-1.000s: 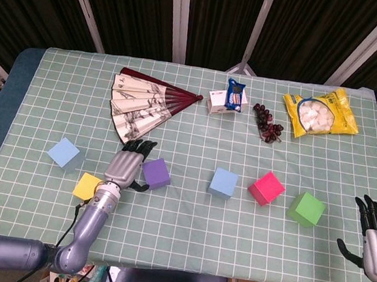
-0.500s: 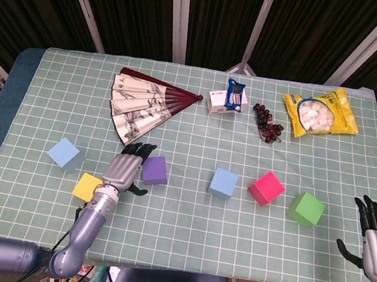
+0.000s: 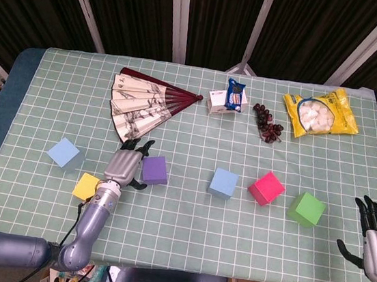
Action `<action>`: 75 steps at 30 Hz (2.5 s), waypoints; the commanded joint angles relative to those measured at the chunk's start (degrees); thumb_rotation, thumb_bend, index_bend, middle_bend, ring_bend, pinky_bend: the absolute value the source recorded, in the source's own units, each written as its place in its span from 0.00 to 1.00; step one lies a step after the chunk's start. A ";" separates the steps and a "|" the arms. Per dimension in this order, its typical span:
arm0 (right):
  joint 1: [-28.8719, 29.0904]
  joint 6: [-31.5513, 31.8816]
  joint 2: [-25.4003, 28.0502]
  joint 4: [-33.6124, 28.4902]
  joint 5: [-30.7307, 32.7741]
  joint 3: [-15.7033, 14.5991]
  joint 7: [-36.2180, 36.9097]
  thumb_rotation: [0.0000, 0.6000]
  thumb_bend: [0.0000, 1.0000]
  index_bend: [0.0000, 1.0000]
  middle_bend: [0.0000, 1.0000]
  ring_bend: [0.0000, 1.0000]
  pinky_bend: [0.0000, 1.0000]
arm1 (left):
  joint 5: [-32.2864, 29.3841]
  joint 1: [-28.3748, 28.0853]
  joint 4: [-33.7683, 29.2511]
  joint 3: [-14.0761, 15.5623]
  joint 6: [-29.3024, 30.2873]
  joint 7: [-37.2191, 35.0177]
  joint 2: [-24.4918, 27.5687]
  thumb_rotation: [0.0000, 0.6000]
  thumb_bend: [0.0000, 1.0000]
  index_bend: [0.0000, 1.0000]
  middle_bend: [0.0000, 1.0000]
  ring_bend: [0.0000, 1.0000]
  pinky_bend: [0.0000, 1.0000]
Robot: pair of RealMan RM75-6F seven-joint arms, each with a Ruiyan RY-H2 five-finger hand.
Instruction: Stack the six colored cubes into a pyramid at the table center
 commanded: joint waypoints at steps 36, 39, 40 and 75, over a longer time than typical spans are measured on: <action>0.06 -0.48 0.33 -0.32 0.15 -0.08 0.47 1.00 0.28 0.00 0.00 0.00 0.04 | 2.74 -6.59 8.63 -2.36 -7.67 -1.95 -3.60 1.00 0.45 0.00 0.35 0.06 0.02; 0.08 -0.59 0.35 -0.32 0.30 -0.05 0.56 1.00 0.28 0.00 0.00 0.00 0.04 | 3.66 -8.53 10.28 -3.49 -8.95 -1.66 -3.91 1.00 0.45 0.00 0.35 0.06 0.02; 0.09 -0.63 0.37 -0.34 0.37 -0.01 0.63 1.00 0.28 0.00 0.00 0.00 0.04 | 3.63 -9.17 11.03 -3.95 -9.46 -1.73 -4.16 1.00 0.45 0.00 0.35 0.06 0.02; 0.14 -1.24 0.41 -0.72 2.43 0.74 1.00 1.00 0.28 0.00 0.00 0.00 0.04 | -0.79 -16.50 24.91 -2.99 -21.70 -5.00 -5.06 1.00 0.43 0.00 0.34 0.06 0.02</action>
